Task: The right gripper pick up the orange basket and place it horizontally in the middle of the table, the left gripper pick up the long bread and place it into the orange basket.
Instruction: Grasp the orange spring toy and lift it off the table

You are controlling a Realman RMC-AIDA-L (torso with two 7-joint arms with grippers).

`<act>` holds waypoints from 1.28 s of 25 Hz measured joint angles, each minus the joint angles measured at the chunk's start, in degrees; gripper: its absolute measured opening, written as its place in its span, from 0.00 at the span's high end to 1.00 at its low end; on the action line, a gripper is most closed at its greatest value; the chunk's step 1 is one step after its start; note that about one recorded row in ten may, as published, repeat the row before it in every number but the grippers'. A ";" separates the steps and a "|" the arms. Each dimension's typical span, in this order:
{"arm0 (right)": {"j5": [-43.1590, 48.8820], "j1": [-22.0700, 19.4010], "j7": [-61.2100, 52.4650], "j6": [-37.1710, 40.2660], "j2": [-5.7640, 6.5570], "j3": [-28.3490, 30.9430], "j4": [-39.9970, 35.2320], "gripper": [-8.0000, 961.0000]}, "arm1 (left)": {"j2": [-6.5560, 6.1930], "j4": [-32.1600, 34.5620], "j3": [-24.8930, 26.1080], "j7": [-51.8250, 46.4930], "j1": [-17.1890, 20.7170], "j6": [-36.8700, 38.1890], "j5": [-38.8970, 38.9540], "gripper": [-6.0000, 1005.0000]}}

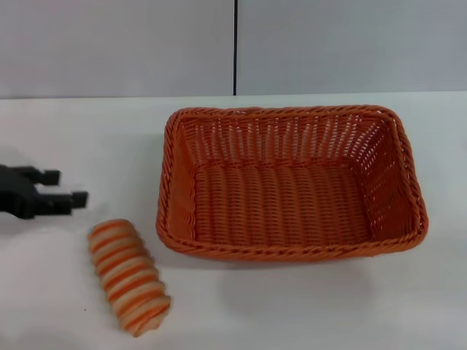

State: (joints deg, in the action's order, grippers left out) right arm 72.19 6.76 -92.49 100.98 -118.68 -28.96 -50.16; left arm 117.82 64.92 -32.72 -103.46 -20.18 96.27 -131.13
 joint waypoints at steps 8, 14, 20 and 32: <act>0.27 -0.71 0.02 0.19 0.11 2.11 0.88 0.35 | -0.53 -6.61 -7.81 2.25 -1.08 -4.43 -3.79 0.21; 0.75 -0.77 0.01 0.19 0.12 2.14 0.93 0.35 | -0.67 -6.77 -7.95 2.40 -1.16 -4.16 -5.86 0.22; 0.84 -0.40 -0.25 1.06 0.01 2.14 1.08 0.35 | -0.48 -9.48 -8.40 4.00 -1.52 -4.54 -5.94 0.22; 0.82 -0.26 -0.39 0.96 0.05 2.85 2.72 0.35 | -0.24 -12.63 -9.20 5.07 -1.94 -3.66 -5.94 0.24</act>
State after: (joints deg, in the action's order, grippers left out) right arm 73.02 6.50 -92.88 101.93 -118.62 -26.11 -47.44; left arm 117.58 52.29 -41.92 -98.40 -22.12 92.60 -137.07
